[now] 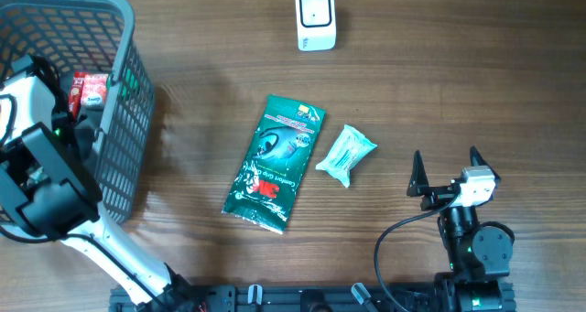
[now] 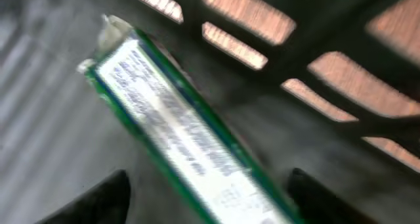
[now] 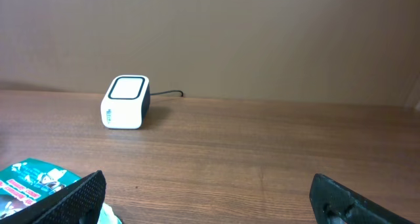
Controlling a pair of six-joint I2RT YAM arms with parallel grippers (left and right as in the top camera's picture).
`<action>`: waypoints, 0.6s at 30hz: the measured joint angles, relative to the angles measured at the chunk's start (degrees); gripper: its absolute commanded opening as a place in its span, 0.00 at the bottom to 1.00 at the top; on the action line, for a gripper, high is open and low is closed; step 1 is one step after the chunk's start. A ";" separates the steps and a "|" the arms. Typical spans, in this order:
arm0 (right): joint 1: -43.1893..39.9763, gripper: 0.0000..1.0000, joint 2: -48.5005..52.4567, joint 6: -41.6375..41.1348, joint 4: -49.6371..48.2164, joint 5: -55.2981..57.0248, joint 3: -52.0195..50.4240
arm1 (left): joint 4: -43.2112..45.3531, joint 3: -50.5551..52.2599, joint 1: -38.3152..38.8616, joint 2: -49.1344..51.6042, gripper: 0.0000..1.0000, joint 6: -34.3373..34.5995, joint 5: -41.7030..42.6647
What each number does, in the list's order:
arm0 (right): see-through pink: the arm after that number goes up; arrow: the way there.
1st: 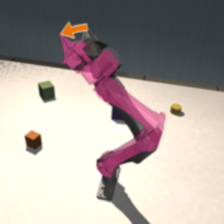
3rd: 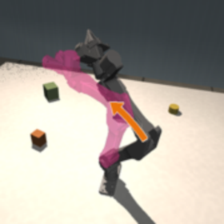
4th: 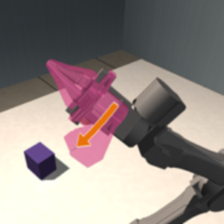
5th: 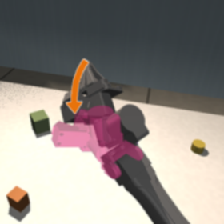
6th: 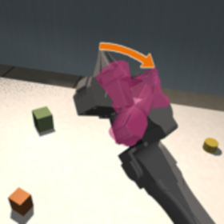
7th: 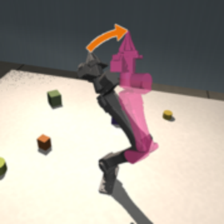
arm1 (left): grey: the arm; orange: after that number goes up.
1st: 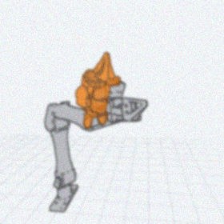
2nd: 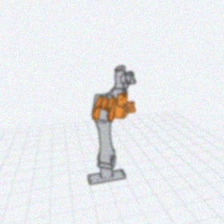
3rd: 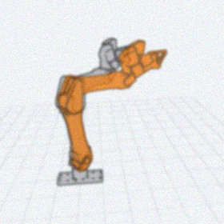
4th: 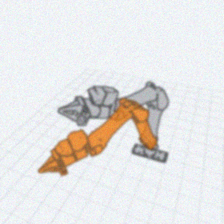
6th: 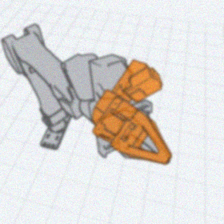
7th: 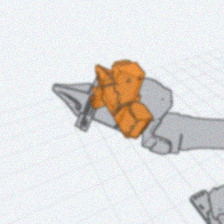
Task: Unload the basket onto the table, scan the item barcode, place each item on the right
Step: 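Reach into the basket and grasp the small green-white box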
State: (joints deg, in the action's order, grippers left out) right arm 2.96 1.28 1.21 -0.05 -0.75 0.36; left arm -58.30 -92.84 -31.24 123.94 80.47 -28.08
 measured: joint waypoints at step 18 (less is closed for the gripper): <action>0.00 1.00 0.00 0.00 0.00 -0.02 0.00 | -9.46 0.28 0.00 -0.90 0.37 -0.46 -0.42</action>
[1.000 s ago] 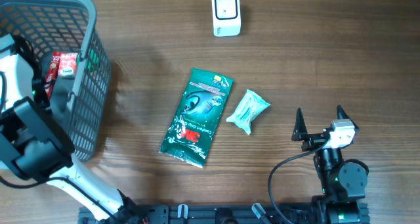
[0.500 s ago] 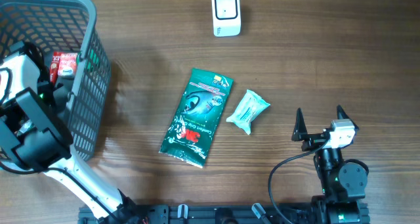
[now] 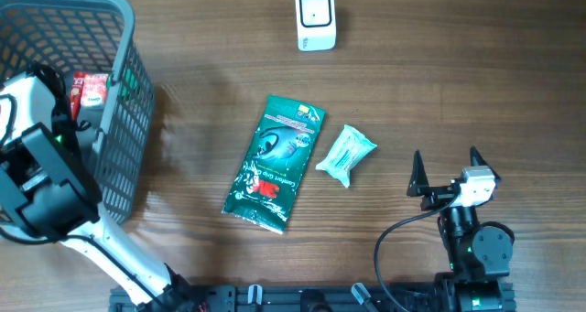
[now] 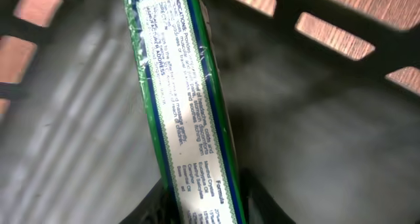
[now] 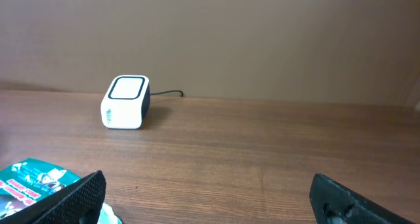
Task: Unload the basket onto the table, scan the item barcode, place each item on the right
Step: 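Reach into the basket and grasp the small green-white box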
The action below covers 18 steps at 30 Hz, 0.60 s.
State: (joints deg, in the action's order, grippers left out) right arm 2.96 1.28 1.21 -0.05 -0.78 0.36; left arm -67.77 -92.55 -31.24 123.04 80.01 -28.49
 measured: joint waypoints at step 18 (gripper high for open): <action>0.00 1.00 0.00 0.00 0.00 0.00 0.00 | 0.70 2.12 -1.03 -8.48 1.00 -0.35 -0.39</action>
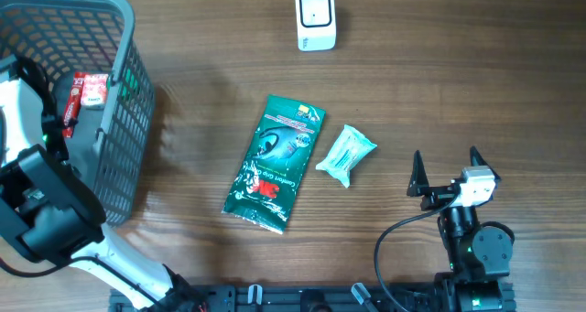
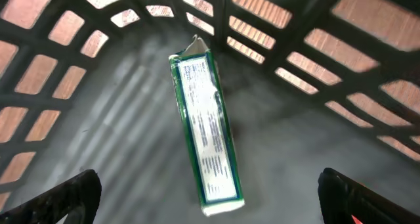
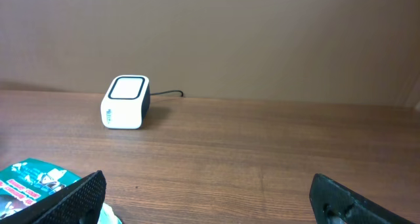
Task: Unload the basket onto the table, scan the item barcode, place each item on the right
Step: 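Reach into the basket and grasp the small green-white box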
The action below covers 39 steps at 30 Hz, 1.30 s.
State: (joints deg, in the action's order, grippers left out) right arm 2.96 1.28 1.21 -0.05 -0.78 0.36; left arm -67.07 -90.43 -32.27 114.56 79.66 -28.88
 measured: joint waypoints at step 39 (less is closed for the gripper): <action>0.00 1.00 0.00 0.00 0.00 0.00 0.00 | 13.44 7.85 -1.84 -15.02 0.12 -17.84 1.55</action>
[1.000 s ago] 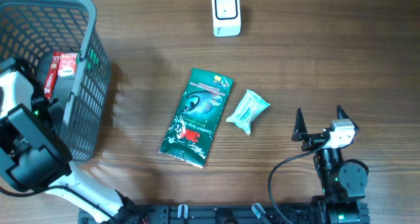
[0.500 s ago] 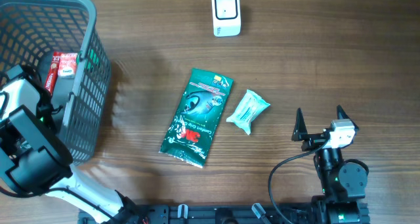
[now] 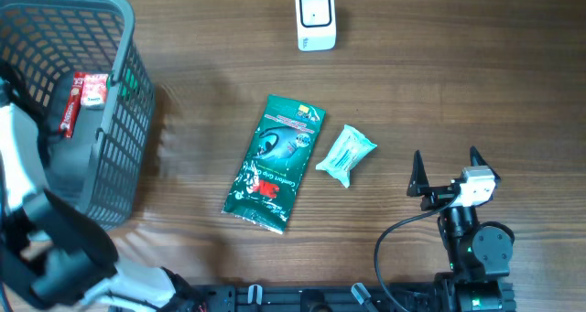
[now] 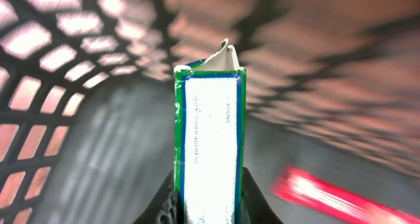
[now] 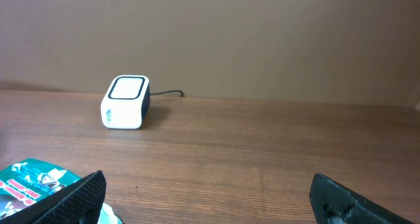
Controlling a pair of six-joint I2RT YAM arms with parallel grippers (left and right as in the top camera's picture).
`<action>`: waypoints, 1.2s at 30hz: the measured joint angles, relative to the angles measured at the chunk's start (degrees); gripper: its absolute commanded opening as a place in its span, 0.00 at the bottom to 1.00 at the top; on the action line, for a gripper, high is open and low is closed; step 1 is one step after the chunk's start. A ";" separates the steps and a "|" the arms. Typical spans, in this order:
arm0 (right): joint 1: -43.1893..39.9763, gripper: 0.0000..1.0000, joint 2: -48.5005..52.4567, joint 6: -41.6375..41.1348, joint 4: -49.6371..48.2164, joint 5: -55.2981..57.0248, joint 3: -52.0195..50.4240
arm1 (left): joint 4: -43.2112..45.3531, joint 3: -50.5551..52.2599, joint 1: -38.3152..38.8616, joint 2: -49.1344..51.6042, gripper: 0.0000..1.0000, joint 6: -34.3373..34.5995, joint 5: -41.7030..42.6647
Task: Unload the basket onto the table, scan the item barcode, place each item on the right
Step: 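Reach into the basket and grasp the small green-white box, then carry the small box out and place it right of the tissue pack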
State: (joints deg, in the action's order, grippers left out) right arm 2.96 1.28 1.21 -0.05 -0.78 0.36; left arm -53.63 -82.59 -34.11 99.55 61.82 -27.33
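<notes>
In the left wrist view a long white box with green and blue edges (image 4: 209, 145) stands on end between my left gripper's fingers (image 4: 167, 201). The left gripper (image 4: 209, 199) is shut on its lower part, inside the grey mesh basket (image 3: 124, 37). The overhead view hides both box and left gripper; only the white left arm (image 3: 16, 166) shows at the basket's left side. The white scanner (image 3: 315, 17) sits at the table's far edge and shows again as a scanner (image 5: 126, 102). My right gripper (image 3: 449, 170) rests open near the front right, holding nothing.
A red packet (image 3: 81, 94) lies in the basket, blurred red packet (image 4: 335, 194) to the box's right. A dark green pouch (image 3: 275, 163) and a pale green wipes pack (image 3: 346, 155) lie mid-table. Basket walls (image 4: 59, 60) close round the left gripper.
The left gripper was open well above the box, which lay flat on the basket floor. Now it is shut on the box, which stands upright. The right arm is unchanged.
The left gripper was first open low over the box in the basket. Then its fingers stood close against the box's sides. After that it was open and higher, the box lying loose. Now it grips the box, and the left arm sits further left.
</notes>
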 measured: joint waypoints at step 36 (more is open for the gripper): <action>0.00 1.00 0.00 0.00 0.00 0.00 0.00 | 13.77 -4.63 78.64 3.67 0.16 -4.74 24.50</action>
State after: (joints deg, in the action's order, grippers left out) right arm 2.96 1.28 1.21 -0.05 -0.78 0.36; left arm -39.86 -87.22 44.53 103.22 57.08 -2.83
